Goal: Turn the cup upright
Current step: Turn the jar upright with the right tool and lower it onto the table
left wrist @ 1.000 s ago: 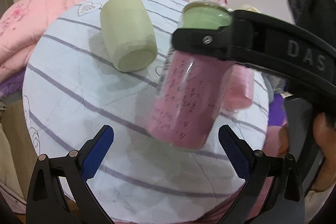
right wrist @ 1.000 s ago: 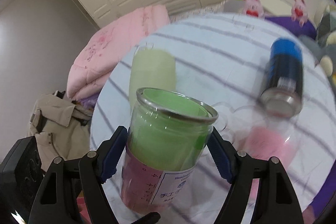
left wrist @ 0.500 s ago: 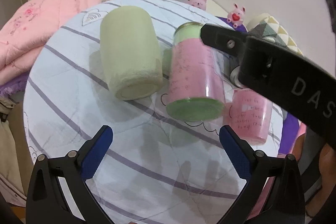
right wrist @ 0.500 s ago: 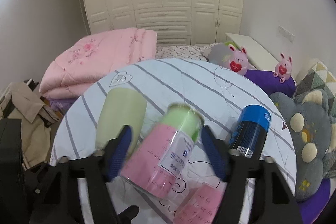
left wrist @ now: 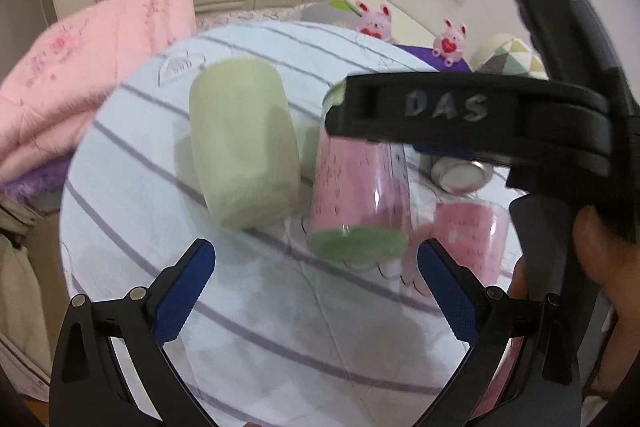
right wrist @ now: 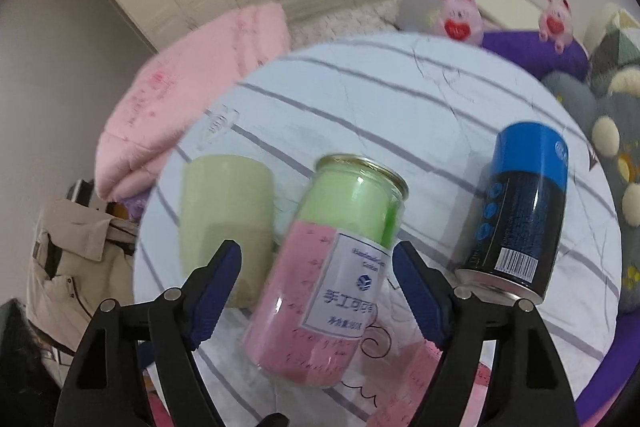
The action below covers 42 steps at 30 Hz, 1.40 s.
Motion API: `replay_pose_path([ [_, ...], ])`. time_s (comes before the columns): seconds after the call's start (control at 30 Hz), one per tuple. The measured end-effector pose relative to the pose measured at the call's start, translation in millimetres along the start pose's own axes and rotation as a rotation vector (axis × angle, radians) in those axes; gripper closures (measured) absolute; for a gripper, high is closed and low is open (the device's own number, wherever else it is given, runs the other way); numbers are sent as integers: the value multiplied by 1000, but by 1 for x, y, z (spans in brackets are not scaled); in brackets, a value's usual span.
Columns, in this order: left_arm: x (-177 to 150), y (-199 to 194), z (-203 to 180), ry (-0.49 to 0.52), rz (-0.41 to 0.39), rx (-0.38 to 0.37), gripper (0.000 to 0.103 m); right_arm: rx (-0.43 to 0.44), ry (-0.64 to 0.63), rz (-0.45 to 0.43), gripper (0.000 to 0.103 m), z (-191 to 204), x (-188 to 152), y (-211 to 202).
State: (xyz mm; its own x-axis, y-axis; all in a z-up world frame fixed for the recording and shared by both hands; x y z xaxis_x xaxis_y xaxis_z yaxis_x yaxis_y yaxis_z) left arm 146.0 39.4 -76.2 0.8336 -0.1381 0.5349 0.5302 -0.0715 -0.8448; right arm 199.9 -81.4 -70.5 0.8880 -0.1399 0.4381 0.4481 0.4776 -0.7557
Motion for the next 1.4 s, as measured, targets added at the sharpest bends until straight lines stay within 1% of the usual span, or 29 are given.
replay_pose_path([
  [0.07,6,3,-4,24,4,20,1,27,31,28,24,-6,4,8],
  [0.13,9,6,-3,27,14,16,1,54,65,59,24,-13,7,15],
  [0.23,15,16,-4,42,35,11,1,63,85,105,24,-22,13,24],
  [0.33,20,20,-6,47,45,16,1,67,75,152,24,-22,15,31],
  [0.37,21,21,-7,51,40,24,1,69,70,158,24,-22,16,33],
  [0.4,21,20,-7,55,34,31,0,67,58,167,28,-21,16,36],
  [0.47,21,20,-9,62,35,27,1,63,30,172,28,-19,14,38],
  [0.63,20,18,-9,61,20,34,0,47,-39,125,29,-10,12,28],
  [0.77,17,15,-11,49,17,43,1,23,-124,45,29,-2,14,8],
  [0.9,14,17,-10,30,22,53,1,2,-223,-46,29,9,10,-9],
  [1.03,10,22,-9,20,30,76,1,-50,-310,-112,29,15,-3,-19],
  [1.17,3,22,-10,28,26,92,1,-66,-366,-166,29,21,-17,-24],
  [1.3,-5,18,-12,56,-5,122,1,-81,-414,-204,29,25,-29,-29],
  [1.4,-11,16,-8,60,-7,127,1,-93,-448,-224,29,30,-38,-31],
])
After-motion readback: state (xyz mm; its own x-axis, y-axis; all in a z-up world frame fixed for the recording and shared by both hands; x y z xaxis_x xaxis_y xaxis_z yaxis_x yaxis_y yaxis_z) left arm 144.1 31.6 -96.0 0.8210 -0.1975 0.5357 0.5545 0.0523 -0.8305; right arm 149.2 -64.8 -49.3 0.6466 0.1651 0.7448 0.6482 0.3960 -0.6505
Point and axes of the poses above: each gripper's, at about its wrist camera, not at the fingertips, and y roughly the way its jaws point, z to its left, x to its top, the point moved 2 cm from there along y, roughly the way its jaws point, and after that the axes turned 13 degrees about x, right-handed, at the moved point
